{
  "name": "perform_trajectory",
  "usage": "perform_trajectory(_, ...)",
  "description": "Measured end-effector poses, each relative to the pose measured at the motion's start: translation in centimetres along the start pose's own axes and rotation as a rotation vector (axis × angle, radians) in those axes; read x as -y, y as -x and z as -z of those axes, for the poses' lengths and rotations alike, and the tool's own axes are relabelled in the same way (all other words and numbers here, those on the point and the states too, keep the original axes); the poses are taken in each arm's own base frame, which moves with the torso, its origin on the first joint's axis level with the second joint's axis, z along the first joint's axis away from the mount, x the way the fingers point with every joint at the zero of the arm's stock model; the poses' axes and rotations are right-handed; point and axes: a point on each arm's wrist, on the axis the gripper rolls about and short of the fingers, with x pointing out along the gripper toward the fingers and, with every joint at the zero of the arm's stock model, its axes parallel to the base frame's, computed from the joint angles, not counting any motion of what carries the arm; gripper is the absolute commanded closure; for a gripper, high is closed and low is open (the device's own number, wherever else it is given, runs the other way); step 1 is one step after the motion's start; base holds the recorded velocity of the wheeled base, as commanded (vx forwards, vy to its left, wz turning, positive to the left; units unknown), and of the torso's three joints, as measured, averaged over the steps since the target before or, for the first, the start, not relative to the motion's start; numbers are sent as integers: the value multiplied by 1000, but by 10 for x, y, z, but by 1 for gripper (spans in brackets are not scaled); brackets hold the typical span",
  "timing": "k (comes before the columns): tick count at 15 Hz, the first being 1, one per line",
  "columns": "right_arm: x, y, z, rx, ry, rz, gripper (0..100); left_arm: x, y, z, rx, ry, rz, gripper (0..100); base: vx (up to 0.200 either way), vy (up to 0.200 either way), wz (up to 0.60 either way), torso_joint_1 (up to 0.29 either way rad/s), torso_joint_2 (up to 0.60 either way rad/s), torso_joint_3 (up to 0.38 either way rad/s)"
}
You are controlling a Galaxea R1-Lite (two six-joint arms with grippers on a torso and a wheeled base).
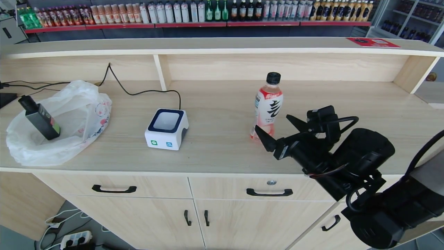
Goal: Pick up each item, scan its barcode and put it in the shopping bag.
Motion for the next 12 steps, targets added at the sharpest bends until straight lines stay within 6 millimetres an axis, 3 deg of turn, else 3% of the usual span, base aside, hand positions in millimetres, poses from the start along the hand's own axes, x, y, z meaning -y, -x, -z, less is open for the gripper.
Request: perform_trajectory(12, 8, -49, 18, 71, -29, 150, 0, 0, 0, 0, 0, -1, 1, 0, 0, 0, 0, 0, 0, 0)
